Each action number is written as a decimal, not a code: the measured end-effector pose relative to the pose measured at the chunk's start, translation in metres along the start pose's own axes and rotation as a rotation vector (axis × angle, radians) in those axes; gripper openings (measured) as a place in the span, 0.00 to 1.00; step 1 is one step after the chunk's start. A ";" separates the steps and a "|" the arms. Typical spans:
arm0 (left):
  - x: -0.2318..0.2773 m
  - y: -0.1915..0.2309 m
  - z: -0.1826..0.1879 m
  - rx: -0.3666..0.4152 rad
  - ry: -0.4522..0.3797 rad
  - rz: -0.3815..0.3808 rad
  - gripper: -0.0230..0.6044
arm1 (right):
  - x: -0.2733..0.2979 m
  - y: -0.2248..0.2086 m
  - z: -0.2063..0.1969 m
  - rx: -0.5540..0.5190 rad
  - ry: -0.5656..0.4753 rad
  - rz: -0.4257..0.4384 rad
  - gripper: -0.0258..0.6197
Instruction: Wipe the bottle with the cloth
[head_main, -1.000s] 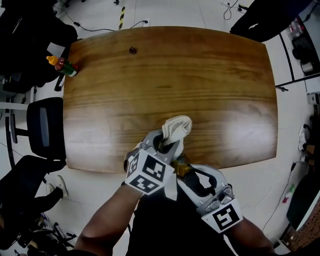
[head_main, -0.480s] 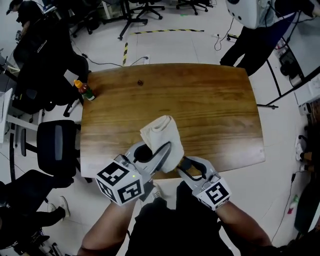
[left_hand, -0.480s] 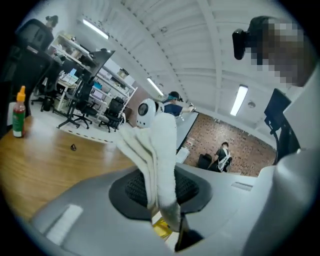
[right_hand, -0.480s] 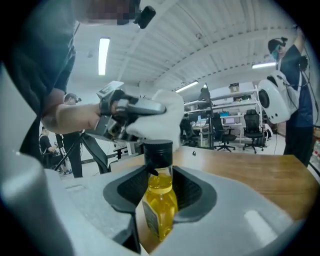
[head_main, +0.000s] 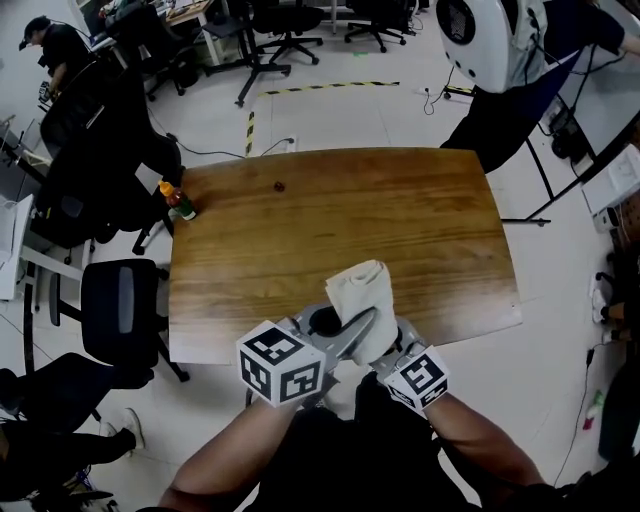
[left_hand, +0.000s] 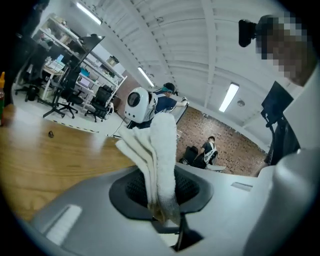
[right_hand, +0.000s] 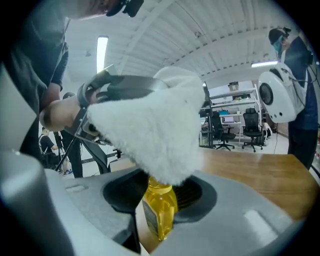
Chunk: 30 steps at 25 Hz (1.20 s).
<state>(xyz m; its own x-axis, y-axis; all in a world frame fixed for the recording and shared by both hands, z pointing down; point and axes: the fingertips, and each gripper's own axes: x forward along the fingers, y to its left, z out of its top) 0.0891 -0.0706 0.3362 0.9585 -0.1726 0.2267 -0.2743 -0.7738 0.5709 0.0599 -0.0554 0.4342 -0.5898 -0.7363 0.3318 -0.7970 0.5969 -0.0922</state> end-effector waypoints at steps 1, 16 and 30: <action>0.001 0.004 -0.007 -0.010 0.018 0.013 0.20 | -0.001 0.001 0.000 -0.012 0.001 0.003 0.24; -0.012 -0.001 -0.021 0.169 0.068 0.075 0.20 | -0.005 0.009 -0.002 -0.040 -0.001 0.003 0.24; -0.111 0.027 -0.050 -0.068 0.005 0.172 0.20 | -0.008 0.004 -0.004 -0.028 -0.005 -0.093 0.24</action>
<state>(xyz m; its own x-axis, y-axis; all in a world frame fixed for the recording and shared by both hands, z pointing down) -0.0288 -0.0415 0.3658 0.8967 -0.2954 0.3295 -0.4388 -0.6901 0.5755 0.0620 -0.0454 0.4351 -0.5138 -0.7907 0.3329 -0.8447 0.5342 -0.0348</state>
